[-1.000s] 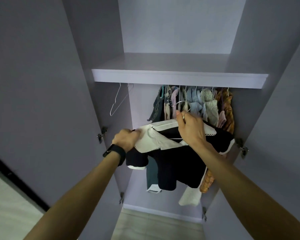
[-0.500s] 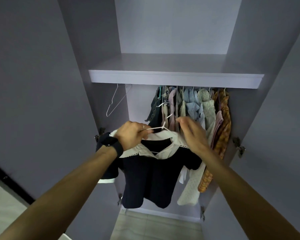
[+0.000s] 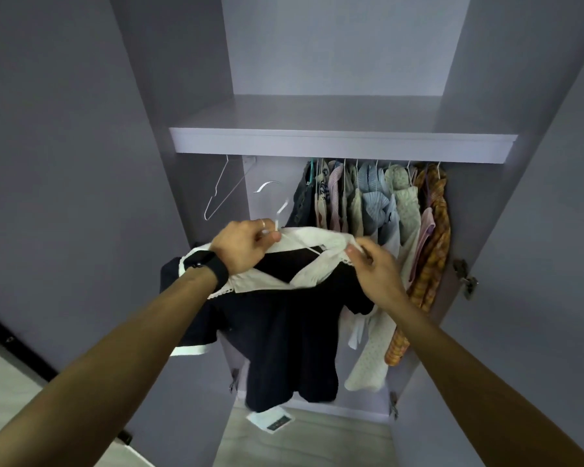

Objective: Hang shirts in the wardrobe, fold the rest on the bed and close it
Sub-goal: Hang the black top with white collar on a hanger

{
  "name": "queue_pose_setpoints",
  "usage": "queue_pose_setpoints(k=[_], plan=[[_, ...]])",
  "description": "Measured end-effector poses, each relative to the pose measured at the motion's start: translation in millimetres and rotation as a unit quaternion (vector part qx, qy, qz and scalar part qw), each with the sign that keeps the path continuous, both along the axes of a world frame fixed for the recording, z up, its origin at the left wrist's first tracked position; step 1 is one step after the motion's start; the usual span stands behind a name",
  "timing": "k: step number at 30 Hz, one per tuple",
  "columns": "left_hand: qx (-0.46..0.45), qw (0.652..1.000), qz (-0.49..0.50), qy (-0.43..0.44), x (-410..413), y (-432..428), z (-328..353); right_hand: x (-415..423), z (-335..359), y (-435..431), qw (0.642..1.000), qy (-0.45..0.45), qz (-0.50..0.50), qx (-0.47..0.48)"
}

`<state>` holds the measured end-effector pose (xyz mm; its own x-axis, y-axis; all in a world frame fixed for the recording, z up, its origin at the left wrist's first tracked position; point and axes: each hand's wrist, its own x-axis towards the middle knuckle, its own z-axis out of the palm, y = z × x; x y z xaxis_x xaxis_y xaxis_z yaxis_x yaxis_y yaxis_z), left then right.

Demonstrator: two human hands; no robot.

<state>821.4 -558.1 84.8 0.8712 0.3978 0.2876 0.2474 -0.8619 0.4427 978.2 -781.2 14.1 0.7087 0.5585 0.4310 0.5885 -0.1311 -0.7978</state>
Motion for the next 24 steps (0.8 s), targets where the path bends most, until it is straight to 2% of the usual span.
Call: queue_pose_setpoints(k=[2, 4, 6, 8, 10, 12, 18, 22, 24], plan=[[0.004, 1.000, 0.028, -0.005, -5.1, 10.5, -4.9, 1.4, 1.9, -3.5, 0.999, -0.051, -0.012, -0.007], [0.011, 0.999, 0.030, -0.025, -4.0, 9.1, -7.9, 0.1, -0.6, -4.7, 0.994, -0.080, 0.042, -0.063], [-0.024, 0.999, 0.002, -0.049, 0.5, 1.0, -3.4, 0.9, 1.6, -2.7, 0.989, -0.072, 0.076, -0.104], [-0.070, 0.996, -0.030, -0.039, 3.2, -5.2, 1.8, 8.3, 4.9, 0.3, 0.991, -0.063, 0.055, -0.109], [-0.106, 0.993, -0.043, -0.034, 5.0, -8.0, 6.2, 17.4, 8.2, 3.9, 0.984, -0.080, 0.036, -0.157], [-0.106, 0.993, -0.038, -0.026, 5.7, -8.4, 11.5, 18.7, 6.1, 8.3, 0.976, -0.055, 0.067, -0.199], [0.009, 0.998, -0.054, -0.011, 3.4, -5.6, 18.2, 17.0, -11.8, 10.9, 0.997, -0.038, 0.022, -0.071], [0.027, 0.994, -0.109, 0.014, 4.6, -4.4, 18.8, 24.4, -8.8, 14.4, 0.996, -0.036, -0.015, -0.076], [0.024, 0.992, -0.125, 0.022, 5.7, -5.2, 17.7, 33.4, -6.3, 9.8, 0.990, -0.052, -0.032, -0.128]])
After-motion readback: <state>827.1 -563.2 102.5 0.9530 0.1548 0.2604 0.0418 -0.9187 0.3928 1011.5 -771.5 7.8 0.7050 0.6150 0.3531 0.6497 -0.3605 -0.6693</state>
